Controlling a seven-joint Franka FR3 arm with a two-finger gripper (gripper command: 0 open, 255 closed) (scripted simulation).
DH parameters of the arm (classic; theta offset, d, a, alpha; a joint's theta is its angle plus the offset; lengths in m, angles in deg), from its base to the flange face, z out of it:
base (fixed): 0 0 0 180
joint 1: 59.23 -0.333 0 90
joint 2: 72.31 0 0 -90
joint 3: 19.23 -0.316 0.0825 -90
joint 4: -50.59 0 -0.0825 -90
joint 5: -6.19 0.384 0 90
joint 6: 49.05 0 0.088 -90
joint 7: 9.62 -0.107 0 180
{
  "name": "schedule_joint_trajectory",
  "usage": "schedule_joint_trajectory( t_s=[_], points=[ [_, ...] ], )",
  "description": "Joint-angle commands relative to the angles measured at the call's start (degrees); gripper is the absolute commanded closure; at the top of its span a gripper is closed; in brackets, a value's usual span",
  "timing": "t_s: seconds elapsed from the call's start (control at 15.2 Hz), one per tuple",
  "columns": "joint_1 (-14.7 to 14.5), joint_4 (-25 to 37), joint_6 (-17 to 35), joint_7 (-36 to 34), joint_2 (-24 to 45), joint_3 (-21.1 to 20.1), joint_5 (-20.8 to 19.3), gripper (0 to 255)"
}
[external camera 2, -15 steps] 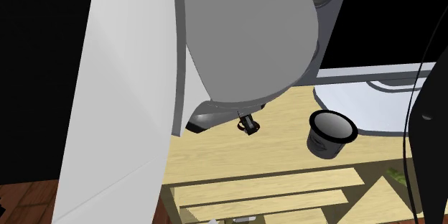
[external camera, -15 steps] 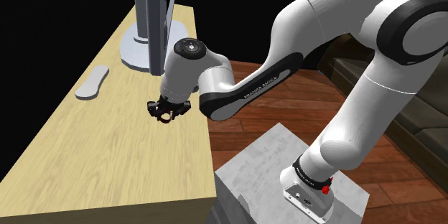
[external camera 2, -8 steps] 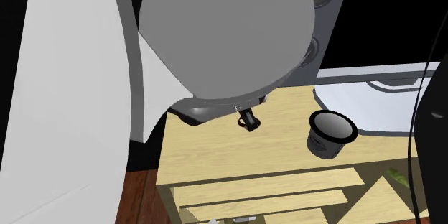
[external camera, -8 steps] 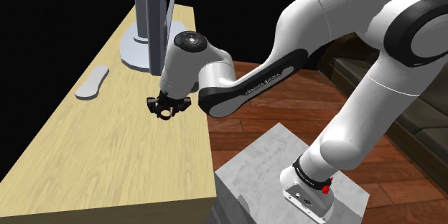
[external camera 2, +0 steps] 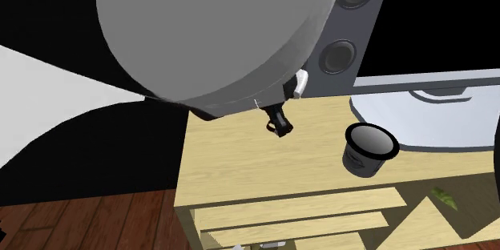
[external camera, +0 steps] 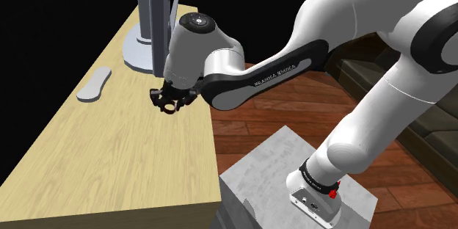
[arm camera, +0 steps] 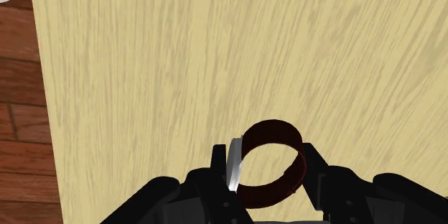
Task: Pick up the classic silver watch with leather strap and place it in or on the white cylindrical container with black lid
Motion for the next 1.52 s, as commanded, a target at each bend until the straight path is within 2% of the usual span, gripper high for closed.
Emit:
schedule_joint_trajectory(
  t_s=[0.0, 0.59, 1.25, 1.45],
  points=[
    [-0.1, 0.7, -1.4, 1.2, -1.1, -0.1, 1.6, 255],
    [-0.5, 4.1, -7.4, 5.9, -5.1, 0.4, 6.8, 255],
    [-0.8, 9.1, -14.5, 9.4, -8.1, 1.2, 10.3, 255],
    [0.2, 8.4, -13.7, 12.6, -8.5, 3.0, 11.1, 255]
  ],
)
